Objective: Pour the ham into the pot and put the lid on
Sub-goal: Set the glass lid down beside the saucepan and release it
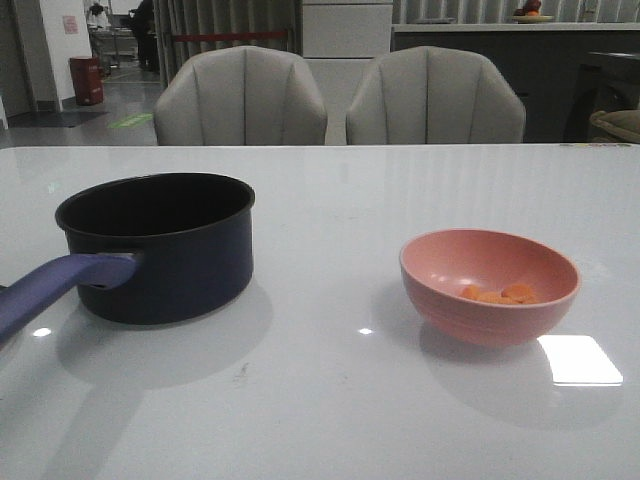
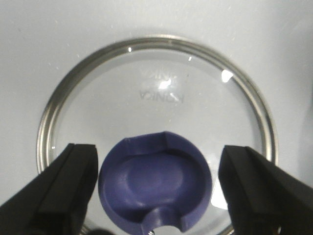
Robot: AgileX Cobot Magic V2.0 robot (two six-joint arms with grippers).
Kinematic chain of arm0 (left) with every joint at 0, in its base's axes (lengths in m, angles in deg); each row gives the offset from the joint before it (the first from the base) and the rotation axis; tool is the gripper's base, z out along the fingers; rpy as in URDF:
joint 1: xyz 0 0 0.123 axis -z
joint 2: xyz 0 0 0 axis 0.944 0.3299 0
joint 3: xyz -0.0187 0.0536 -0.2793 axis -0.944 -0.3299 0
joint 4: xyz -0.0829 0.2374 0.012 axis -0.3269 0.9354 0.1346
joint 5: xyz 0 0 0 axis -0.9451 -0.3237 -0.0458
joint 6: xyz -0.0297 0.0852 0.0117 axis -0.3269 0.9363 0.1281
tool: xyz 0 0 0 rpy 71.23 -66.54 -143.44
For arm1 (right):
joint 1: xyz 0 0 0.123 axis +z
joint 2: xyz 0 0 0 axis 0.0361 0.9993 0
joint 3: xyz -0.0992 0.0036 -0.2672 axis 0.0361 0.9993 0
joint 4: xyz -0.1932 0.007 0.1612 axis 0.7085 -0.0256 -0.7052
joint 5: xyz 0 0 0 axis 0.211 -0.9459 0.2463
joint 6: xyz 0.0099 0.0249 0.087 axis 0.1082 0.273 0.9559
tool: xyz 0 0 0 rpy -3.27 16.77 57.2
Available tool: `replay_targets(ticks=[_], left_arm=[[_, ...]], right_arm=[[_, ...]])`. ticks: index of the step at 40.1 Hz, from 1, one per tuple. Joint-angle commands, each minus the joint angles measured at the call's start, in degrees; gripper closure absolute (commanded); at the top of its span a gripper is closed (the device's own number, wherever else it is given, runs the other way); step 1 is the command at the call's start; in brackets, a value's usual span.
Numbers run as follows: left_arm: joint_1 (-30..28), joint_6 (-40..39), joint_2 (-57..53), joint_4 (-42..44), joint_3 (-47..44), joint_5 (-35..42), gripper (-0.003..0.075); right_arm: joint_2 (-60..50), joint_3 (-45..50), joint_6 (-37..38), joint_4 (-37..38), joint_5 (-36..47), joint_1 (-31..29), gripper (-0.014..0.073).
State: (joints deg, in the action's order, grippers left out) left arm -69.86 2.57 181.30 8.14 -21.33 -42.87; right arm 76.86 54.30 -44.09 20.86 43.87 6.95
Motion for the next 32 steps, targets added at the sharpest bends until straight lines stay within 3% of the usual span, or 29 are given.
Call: replay_targets(ticks=[1, 13, 23, 32], left_arm=[[0.2, 0.29, -4.03, -0.29, 2.36, -0.18, 0.0211], [1.0, 1.55, -15.64, -1.19, 0.96, 3.21, 0.0211], [7.97, 4.32, -33.41, -0.99, -5.86, 9.32, 0.0211], [8.53, 4.32, -49.98, -0.99, -14.04, 15.39, 0.0211]], right_arm=[[-1.18, -0.29, -0.33, 0.55, 4.9, -0.31, 0.0433], [-1.18, -0.29, -0.33, 0.55, 4.9, -0.31, 0.0433], [-1.18, -0.29, -0.33, 0.55, 4.9, -0.31, 0.0433], [-1.18, -0.29, -0.33, 0.55, 4.9, -0.31, 0.0433]])
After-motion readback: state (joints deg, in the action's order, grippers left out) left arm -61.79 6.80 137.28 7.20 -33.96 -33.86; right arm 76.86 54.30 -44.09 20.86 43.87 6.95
